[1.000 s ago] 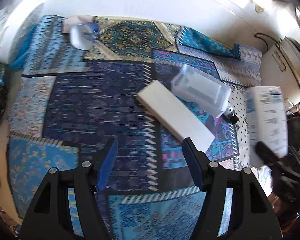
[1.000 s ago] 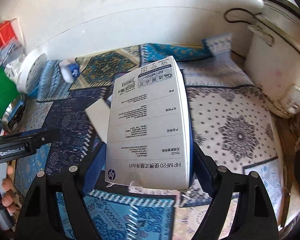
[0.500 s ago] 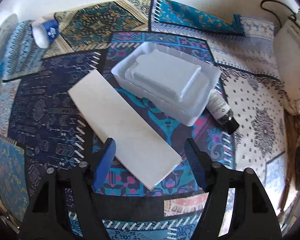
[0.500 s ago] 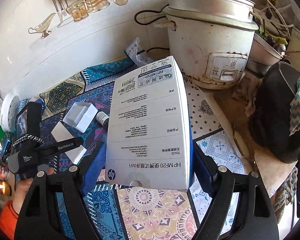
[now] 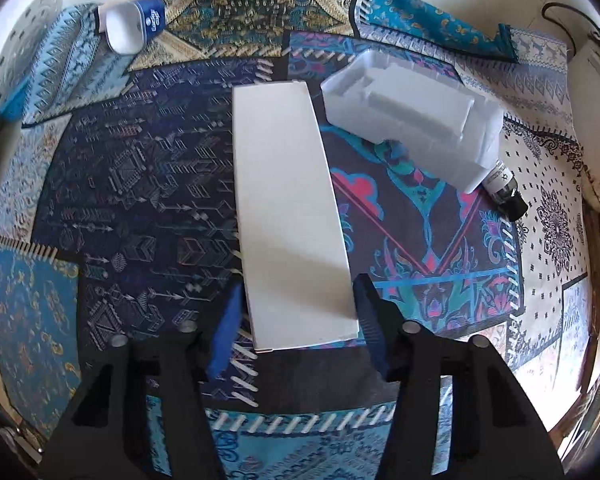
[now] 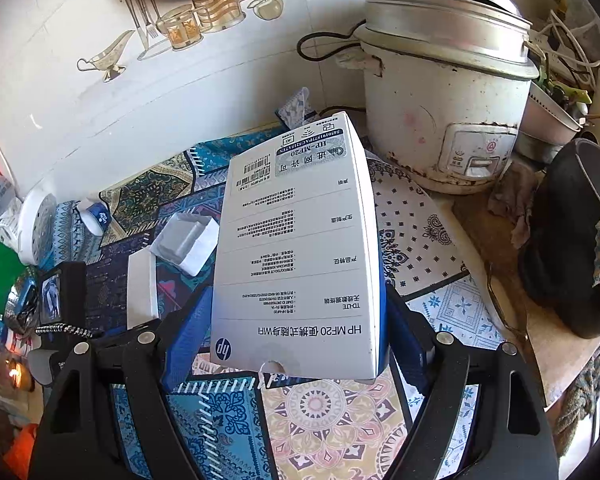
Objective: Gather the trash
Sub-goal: 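Grasp the white cardboard strip with the left tool while the right tool holds the HP box, then carry the white strip and HP box down over the floor bin with both tools, then open the left tool over the bin while the right tool drops the HP box in, then raise both open tools back toward the counter, then grasp the clear plastic tray with the right tool while the left tool approaches the dark bottle, then grasp the small dark bottle with the left tool while the right tool holds the tray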
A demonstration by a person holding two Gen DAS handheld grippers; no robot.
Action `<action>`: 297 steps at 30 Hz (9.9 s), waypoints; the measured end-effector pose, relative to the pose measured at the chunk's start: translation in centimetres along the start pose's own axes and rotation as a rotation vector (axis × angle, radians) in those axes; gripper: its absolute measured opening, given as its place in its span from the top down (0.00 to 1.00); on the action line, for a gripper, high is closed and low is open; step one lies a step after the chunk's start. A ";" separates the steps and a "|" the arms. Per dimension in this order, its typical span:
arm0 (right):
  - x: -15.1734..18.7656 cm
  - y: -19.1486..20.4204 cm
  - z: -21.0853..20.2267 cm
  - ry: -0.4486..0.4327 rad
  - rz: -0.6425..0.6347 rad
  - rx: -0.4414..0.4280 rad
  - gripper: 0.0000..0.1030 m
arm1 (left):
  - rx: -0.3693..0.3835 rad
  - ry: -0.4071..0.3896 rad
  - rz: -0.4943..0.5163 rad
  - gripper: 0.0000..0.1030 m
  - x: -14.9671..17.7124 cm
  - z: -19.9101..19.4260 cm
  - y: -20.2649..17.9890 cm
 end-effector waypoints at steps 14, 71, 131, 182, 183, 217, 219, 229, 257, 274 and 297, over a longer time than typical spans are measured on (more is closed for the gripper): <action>1.0 0.0 -2.3 -0.010 -0.045 -0.068 0.23 | 0.040 -0.175 -0.015 0.51 2.7 -8.0 0.8; 37.8 5.2 -7.5 0.294 0.051 -0.006 0.23 | 0.134 0.029 0.106 0.51 44.8 -8.5 9.5; 55.9 -6.8 25.6 0.701 -0.154 -0.133 0.23 | 0.114 0.294 -0.051 0.50 52.8 30.2 5.1; 7.2 4.7 -13.6 -0.107 -0.176 -0.093 0.23 | 0.088 -0.391 0.032 0.39 14.9 -24.6 3.5; 6.2 4.2 -12.7 -0.087 -0.188 -0.102 0.23 | 0.085 -0.382 0.010 0.38 13.9 -24.1 3.1; -1.8 5.0 18.7 0.207 0.302 -0.248 0.52 | 0.053 -0.160 0.033 0.38 -4.2 -8.5 9.5; -2.1 5.7 18.0 0.193 0.251 -0.265 0.58 | 0.055 -0.156 0.043 0.38 -3.9 -8.5 8.7; -2.0 4.6 10.5 0.122 0.090 -0.259 0.75 | 0.092 -0.168 0.114 0.38 -2.5 -9.6 1.4; -2.2 -12.8 -2.2 -0.042 0.233 -0.003 0.75 | 0.129 -0.093 0.253 0.38 -5.2 -4.0 -17.9; -2.1 -11.6 -0.6 -0.004 0.204 -0.058 0.75 | 0.121 -0.086 0.287 0.75 -6.1 -0.1 -20.1; -0.4 -6.6 -3.1 0.044 -0.011 -0.260 0.75 | 0.154 -0.228 0.056 0.76 3.3 -12.8 -11.2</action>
Point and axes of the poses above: each gripper's, at about its wrist camera, not at the fingertips, and z roughly the way its jaws point, y to its left, x to its underside, the point moved 2 cm from there along z, roughly the way its jaws point, and after that the axes turned 10 degrees about -x, right-handed, at the moved point
